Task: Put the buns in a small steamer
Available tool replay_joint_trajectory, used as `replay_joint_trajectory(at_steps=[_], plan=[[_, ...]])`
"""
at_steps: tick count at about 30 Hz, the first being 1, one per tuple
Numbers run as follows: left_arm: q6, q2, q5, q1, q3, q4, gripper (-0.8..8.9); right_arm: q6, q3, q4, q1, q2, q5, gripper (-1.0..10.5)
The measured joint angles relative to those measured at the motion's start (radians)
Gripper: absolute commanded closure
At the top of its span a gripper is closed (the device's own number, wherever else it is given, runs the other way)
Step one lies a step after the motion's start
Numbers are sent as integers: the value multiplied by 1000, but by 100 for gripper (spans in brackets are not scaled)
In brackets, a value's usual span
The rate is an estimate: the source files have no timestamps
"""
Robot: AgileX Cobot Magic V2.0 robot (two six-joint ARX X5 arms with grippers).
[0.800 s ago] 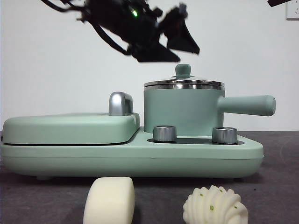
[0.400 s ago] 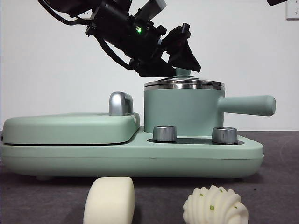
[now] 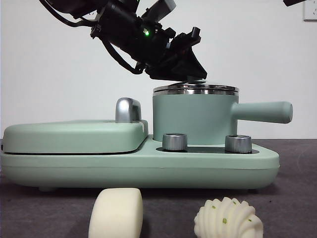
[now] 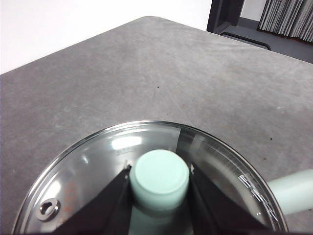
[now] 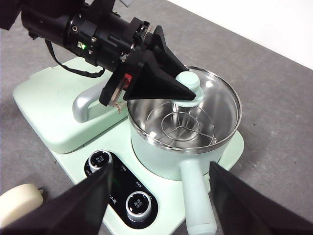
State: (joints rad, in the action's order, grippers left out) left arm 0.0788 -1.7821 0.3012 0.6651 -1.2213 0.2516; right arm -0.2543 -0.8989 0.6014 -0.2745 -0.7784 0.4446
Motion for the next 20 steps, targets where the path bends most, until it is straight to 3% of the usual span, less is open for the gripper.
replay_joint_trajectory(at_steps=[12,20], plan=[[33,16,1,0,-21,-31,798,0,0,0,0,0,0,631],[20,178,5,-26,-32,-140,798,0,0,0,0,0,0,631]])
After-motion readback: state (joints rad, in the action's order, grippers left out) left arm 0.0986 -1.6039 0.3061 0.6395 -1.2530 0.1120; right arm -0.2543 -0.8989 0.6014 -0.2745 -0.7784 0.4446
